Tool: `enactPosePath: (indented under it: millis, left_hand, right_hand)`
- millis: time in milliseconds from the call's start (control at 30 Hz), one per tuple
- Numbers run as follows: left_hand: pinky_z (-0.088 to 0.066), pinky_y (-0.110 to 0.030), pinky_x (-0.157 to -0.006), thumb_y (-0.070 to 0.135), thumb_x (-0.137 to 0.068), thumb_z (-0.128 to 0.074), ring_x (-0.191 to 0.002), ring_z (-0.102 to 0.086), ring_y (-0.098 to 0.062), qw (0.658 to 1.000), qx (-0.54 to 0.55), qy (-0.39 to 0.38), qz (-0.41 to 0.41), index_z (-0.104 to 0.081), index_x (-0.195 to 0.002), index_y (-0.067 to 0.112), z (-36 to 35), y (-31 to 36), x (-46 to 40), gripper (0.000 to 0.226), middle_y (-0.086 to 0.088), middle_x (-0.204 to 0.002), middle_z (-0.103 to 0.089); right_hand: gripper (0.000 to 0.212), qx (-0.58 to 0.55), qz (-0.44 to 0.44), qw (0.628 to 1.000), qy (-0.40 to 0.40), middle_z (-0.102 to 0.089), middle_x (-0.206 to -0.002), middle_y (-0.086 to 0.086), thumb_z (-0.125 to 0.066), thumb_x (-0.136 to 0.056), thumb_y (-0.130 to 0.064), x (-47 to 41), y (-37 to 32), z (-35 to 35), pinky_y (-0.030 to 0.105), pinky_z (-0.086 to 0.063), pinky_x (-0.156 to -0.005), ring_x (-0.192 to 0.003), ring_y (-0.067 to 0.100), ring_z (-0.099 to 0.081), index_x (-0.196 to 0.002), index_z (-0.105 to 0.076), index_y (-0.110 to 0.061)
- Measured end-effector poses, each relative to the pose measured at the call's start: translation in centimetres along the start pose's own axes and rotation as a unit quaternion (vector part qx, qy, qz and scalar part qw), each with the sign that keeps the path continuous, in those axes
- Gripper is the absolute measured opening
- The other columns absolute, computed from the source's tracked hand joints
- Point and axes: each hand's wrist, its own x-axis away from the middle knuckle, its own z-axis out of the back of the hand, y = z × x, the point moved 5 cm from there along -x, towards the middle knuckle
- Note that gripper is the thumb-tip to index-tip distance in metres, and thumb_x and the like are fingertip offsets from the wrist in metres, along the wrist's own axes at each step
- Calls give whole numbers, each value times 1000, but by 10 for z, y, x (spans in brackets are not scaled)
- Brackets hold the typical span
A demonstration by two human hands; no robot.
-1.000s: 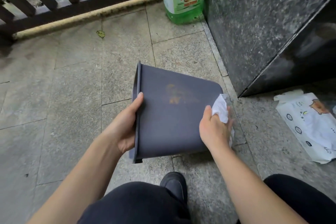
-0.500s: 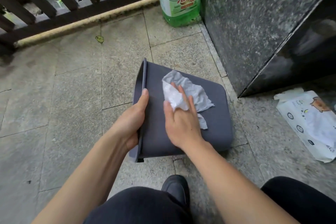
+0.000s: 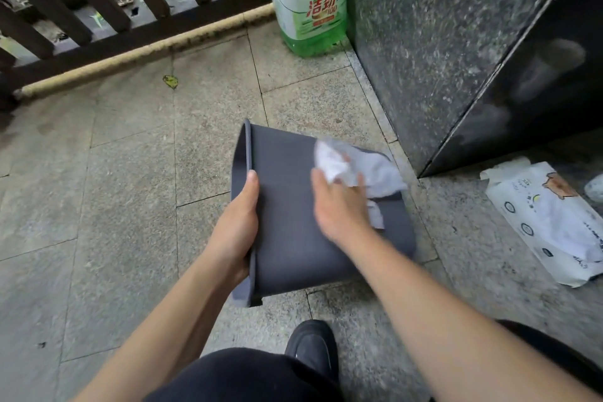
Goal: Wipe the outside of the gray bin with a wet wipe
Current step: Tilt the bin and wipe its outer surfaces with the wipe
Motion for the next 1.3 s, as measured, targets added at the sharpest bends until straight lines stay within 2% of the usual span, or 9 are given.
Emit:
enactPosePath:
  millis: [133,200,267,367,533,700,900,1067,1300]
  left_hand:
    - [-55,-42,-91,70,-91,-52,-103,-76,-25,999,-2,35,19,-78,-110,17,18,-3,-1,63,-12,-110,-79]
    - [-56,-42,-88,70,-89,-54,-102,-76,-30,998,13,42,40,-76,-111,10,26,-8,0,68,-16,-109,-78]
    - [-60,-38,-79,67,-93,-51,-101,-76,-28,998,26,29,48,-80,-104,11,27,-13,0,64,-15,-109,-79]
    - [-63,-32,-62,60,-98,-48,-94,-78,-23,997,57,45,41,-80,-103,13,24,-14,2,57,-9,-106,-80]
    - [-63,-36,-65,64,-97,-46,-98,-77,-24,998,46,40,35,-71,-116,15,23,-16,-1,57,-8,-108,-80]
    - [-62,-29,-61,66,-95,-48,-91,-78,-20,997,24,69,35,-79,-105,17,32,-18,0,58,-6,-102,-81]
    - [-57,-38,-94,71,-93,-43,-112,-71,-19,999,-5,49,12,-79,-105,36,34,-24,3,52,-1,-114,-78]
    - [-61,-25,-76,71,-89,-47,-110,-73,-19,999,-28,9,-31,-75,-119,24,20,-22,6,62,-4,-118,-77]
    - [-62,-31,-63,69,-89,-48,-96,-77,-21,1000,-1,24,-19,-78,-111,20,13,-26,13,61,-4,-108,-80]
  right_hand:
    - [85,55,288,955,-49,-12,-167,4,-2,-101,-53,100,-55,-52,39,5,-122,-151,6,14,-124,-66,-2]
    - [88,88,328,938,-68,-10,-167,3,-2,-102,-51,125,-46,-58,37,2,-120,-151,4,12,-109,-74,0]
    - [76,110,341,931,-64,-14,-166,-5,-8,-104,-47,121,-31,-49,34,1,-121,-152,4,3,-128,-64,-2]
    - [56,132,251,959,2,-31,-161,0,-23,-105,-40,69,1,-18,31,-4,-122,-150,16,-16,-151,-38,-12]
    - [74,163,-24,986,-7,-60,-133,24,-5,-102,-38,12,30,8,44,0,-122,-149,27,-21,-122,-61,7]
    - [67,146,303,940,-62,-36,-158,3,-16,-101,-43,109,-26,-41,29,18,-118,-150,2,14,-141,-50,-2]
    - [56,190,408,880,-151,1,-166,-16,-20,-105,-41,94,-28,-35,33,11,-120,-148,0,18,-138,-58,-16]
    - [58,196,357,909,-89,-1,-167,-14,-15,-105,-42,4,-67,-31,39,6,-122,-151,6,10,-150,-40,-15]
    - [72,197,67,978,29,-67,-124,20,-11,-104,-43,-63,21,28,39,-8,-122,-136,30,-43,-120,-68,-2]
